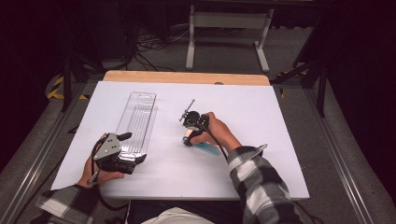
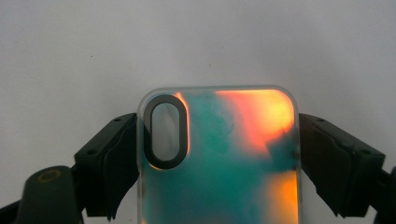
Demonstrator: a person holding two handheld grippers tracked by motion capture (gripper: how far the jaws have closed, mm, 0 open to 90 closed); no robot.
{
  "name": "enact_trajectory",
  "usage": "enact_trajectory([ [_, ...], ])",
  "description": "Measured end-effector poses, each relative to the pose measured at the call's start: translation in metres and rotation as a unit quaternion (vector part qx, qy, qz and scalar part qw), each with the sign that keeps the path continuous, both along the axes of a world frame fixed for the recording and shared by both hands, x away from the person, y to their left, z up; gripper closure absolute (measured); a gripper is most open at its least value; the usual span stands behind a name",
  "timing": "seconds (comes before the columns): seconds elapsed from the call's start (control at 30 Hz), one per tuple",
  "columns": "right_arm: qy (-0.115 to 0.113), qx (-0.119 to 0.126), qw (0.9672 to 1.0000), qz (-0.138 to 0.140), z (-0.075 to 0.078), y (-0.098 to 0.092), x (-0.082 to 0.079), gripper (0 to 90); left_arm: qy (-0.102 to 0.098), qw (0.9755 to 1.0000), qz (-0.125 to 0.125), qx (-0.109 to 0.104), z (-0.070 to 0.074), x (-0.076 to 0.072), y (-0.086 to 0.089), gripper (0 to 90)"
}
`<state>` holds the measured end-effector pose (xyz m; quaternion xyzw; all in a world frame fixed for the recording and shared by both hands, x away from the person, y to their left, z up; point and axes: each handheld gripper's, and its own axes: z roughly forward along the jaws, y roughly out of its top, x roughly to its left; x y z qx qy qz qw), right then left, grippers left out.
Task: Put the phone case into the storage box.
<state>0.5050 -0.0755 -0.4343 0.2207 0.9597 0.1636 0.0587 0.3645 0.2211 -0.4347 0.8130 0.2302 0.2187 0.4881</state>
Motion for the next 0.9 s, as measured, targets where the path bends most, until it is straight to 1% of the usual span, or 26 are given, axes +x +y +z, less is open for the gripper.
enact_trajectory([
  [0.17, -0.006, 0.005, 1.0, -0.002, 0.0, -0.001, -0.002, 17.6, -0.001, 1.0, 0.0, 0.0, 0.0, 0.001, 0.0, 7.2],
  [0.2, -0.016, 0.009, 0.9998, -0.009, 0.001, -0.002, -0.002, 17.6, -0.001, 1.0, 0.0, -0.001, 0.0, 0.001, -0.001, 7.2],
  [0.23, -0.022, 0.02, 0.9995, -0.013, 0.004, -0.004, -0.003, 17.6, -0.002, 1.0, -0.002, 0.0, 0.0, 0.001, -0.001, 7.2],
  [0.27, -0.024, 0.027, 0.9993, -0.012, 0.006, -0.006, -0.003, 17.6, -0.001, 1.0, -0.001, -0.001, 0.0, 0.001, -0.001, 7.3],
  [0.33, -0.036, 0.043, 0.9982, -0.023, 0.012, -0.011, -0.005, 17.7, 0.0, 1.0, -0.001, -0.001, 0.0, 0.001, -0.001, 7.3],
  [0.43, -0.052, 0.073, 0.9954, -0.033, 0.02, -0.019, -0.009, 17.7, -0.001, 1.0, 0.0, 0.0, 0.001, 0.001, -0.001, 7.4],
  [0.47, -0.06, 0.078, 0.9945, -0.036, 0.021, -0.022, -0.011, 17.7, -0.002, 1.0, 0.001, 0.0, 0.001, 0.001, -0.001, 7.3],
  [0.53, -0.071, 0.096, 0.9919, -0.044, 0.023, -0.028, -0.015, 17.7, -0.001, 1.0, 0.001, 0.0, 0.001, 0.001, -0.002, 7.4],
  [0.63, -0.093, 0.116, 0.9876, -0.051, 0.027, -0.037, -0.022, 17.7, -0.001, 1.0, 0.001, -0.001, 0.001, 0.001, -0.003, 7.4],
  [0.73, -0.111, 0.145, 0.9809, -0.066, 0.031, -0.046, -0.028, 17.7, -0.002, 1.0, 0.001, 0.001, 0.001, 0.001, -0.004, 7.5],
  [0.77, -0.123, 0.155, 0.9778, -0.07, 0.032, -0.051, -0.031, 17.7, -0.001, 1.0, 0.001, 0.001, 0.0, 0.002, -0.004, 7.5],
  [0.8, -0.129, 0.164, 0.975, -0.076, 0.033, -0.055, -0.033, 17.7, -0.001, 1.0, 0.001, 0.001, 0.0, 0.002, -0.004, 7.5],
  [0.83, -0.129, 0.164, 0.975, -0.076, 0.033, -0.055, -0.033, 17.7, 0.0, 1.0, 0.001, 0.001, 0.0, 0.002, -0.005, 7.5],
  [0.87, -0.137, 0.177, 0.971, -0.084, 0.034, -0.06, -0.035, 17.7, -0.001, 1.0, 0.002, 0.001, 0.0, 0.002, -0.005, 7.5],
  [0.9, -0.142, 0.188, 0.968, -0.086, 0.035, -0.064, -0.037, 17.7, 0.0, 1.0, 0.001, 0.0, 0.0, 0.002, -0.005, 7.5],
])
